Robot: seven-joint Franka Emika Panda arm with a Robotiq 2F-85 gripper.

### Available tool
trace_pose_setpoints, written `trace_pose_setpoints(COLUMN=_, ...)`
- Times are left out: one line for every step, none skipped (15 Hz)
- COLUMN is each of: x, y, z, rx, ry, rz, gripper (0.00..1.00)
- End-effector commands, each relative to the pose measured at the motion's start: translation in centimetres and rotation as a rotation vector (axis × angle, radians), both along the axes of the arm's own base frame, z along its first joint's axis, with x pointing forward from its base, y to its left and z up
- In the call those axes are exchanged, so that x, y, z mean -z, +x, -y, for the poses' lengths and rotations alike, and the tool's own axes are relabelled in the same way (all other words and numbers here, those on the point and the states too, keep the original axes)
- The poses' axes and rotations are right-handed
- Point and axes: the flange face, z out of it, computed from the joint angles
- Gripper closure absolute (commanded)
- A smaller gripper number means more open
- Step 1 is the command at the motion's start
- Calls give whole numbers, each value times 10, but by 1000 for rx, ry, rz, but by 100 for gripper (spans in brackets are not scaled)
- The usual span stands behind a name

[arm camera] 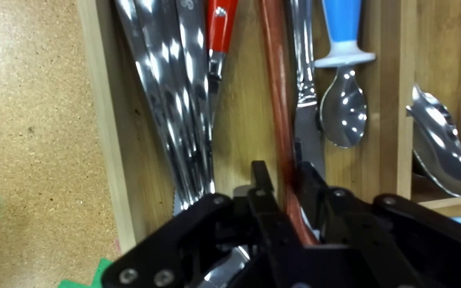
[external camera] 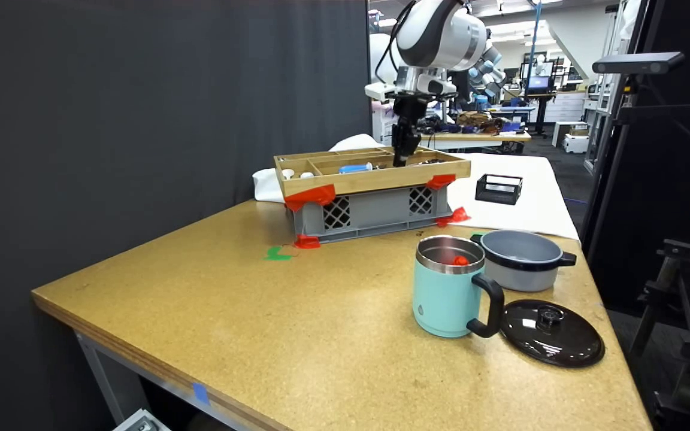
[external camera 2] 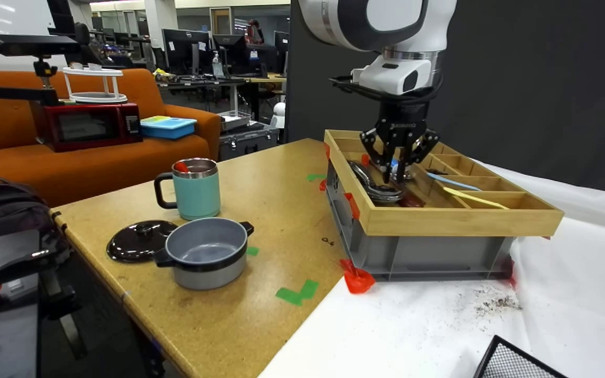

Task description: Remove the spoon from the box and put it on the table

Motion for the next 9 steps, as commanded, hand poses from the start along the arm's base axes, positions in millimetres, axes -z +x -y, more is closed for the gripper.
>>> trace_pose_setpoints(x=3, y=6, z=3, rx=8, ry=-4, rz=-4, gripper=99)
trace_pose_setpoints(x=0, y=6, z=3, rx=9, ry=-7, rz=2, gripper=100)
trace_pose_setpoints(x=-1, y=6, z=3, rx=11, ry=-14, rz=7, gripper=100)
trace_pose_setpoints(x=-1, y=6, z=2, rx=11, ry=-15, rz=6, gripper=100)
trace_pose_setpoints(x=0, y=5, z=2, rx=10, ry=-16, rz=4, gripper=100)
trace_pose_setpoints(x=1, y=5, z=1, rx=8, ry=-16, rz=-2, gripper=100)
trace_pose_setpoints(x=1, y=4, z=0, rx=5, ry=-11, rz=-3, gripper=100)
trace_pose_setpoints(x=0, y=2, z=-1, rx=0, ry=-3, rz=-4, gripper=99)
trace_pose_setpoints(x=-2, y=2, z=-2, rx=0, ry=-7, rz=-2, gripper=73)
